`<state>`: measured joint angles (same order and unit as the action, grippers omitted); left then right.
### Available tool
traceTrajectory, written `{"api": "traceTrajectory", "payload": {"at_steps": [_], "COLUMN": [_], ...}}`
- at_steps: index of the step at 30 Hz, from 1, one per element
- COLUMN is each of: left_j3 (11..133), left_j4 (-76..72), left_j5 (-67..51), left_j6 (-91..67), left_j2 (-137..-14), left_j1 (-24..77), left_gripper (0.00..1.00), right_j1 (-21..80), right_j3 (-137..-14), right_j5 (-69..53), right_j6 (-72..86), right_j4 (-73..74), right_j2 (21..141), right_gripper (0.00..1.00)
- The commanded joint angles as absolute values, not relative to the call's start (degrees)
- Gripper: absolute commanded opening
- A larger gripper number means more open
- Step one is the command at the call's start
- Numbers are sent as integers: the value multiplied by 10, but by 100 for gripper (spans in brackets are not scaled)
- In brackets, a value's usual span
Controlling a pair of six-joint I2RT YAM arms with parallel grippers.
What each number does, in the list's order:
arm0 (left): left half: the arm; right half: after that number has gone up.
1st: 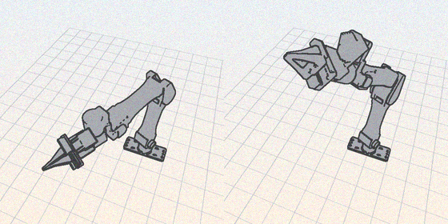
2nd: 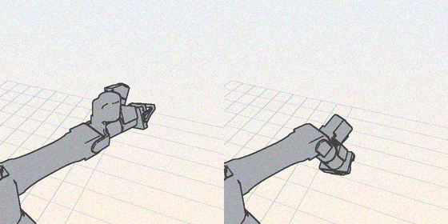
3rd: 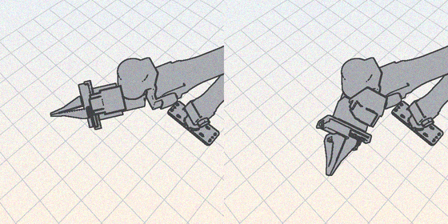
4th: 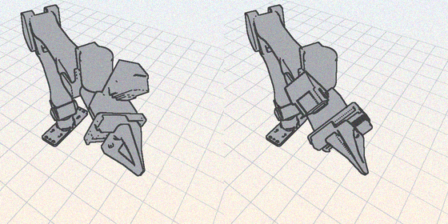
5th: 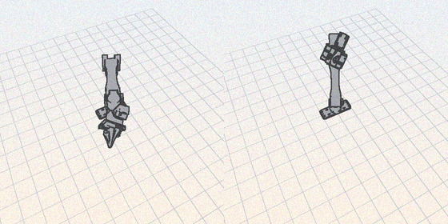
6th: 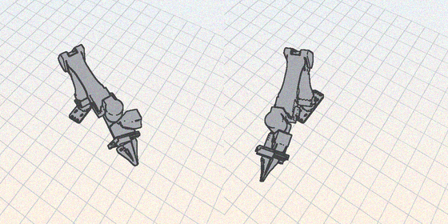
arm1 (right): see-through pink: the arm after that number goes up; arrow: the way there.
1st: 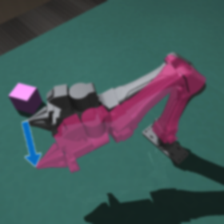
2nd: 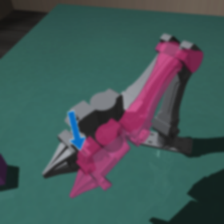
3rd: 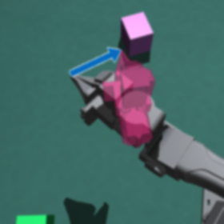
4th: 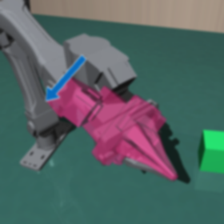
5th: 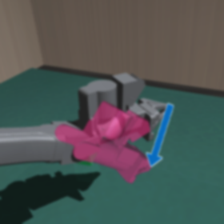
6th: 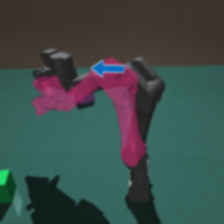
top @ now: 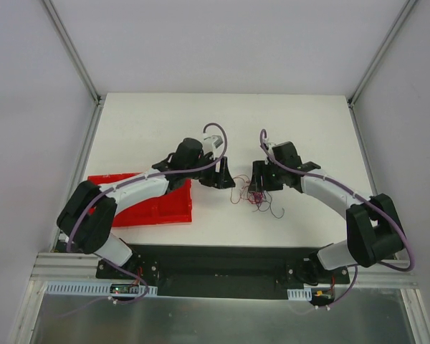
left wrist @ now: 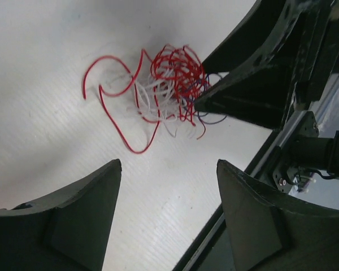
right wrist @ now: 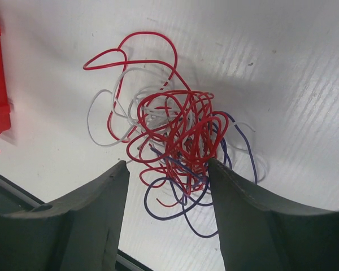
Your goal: Untangle the cables
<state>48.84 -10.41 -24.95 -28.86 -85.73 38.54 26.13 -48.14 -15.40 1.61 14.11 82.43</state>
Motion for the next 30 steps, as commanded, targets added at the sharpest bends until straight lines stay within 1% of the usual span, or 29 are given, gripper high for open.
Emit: {"api": "traceTrajectory", "payload": {"at_steps": [1, 3, 5, 9, 10, 14, 15, 22, 23, 24, 25, 26, 29, 30], "left_j3": [585, 616, 650, 714, 723, 751, 755, 751, 751, 752, 753, 752, 744, 738], "left_j4": [-63, -58, -45, -22, -17, -3, -3, -3, -3, -3, -3, -3, 15, 18], "left_j5": [-253, -263, -261, -277, -269, -257, -263, -288, -287, -287, -286, -281, -262, -253], "left_j6": [-192, -171, -160, -145, -139, -131, -133, -149, -150, -151, -152, -153, -150, -150], "left_j2": [-909, -941, -972, -1031, -1041, -1069, -1077, -1106, -1110, -1114, -1114, -1114, -1092, -1079], "left_j1": [381, 381, 379, 379, 379, 379, 379, 384, 385, 387, 387, 388, 391, 391], "left_gripper": [70, 74, 74, 63, 58, 45, 44, 44, 41, 36, 28, 25, 1, 0], "right_j1": [265, 268, 267, 268, 267, 268, 268, 268, 268, 267, 268, 268, 268, 269], "right_j3": [-475, -470, -468, -469, -468, -470, -469, -469, -469, -469, -469, -469, -468, -467], "right_j5": [-151, -148, -141, -133, -133, -132, -131, -131, -133, -134, -134, -132, -123, -113], "right_j6": [4, 4, 4, 4, 4, 4, 4, 6, 8, 10, 11, 12, 18, 22], "right_j4": [120, 116, 116, 123, 123, 120, 120, 109, 106, 101, 99, 96, 88, 84], "right_j2": [817, 821, 822, 820, 821, 829, 831, 838, 842, 845, 850, 854, 870, 875], "right_gripper": [61, 61, 61, 61, 61, 61, 61, 61, 61, 61, 61, 61, 61, 61]}}
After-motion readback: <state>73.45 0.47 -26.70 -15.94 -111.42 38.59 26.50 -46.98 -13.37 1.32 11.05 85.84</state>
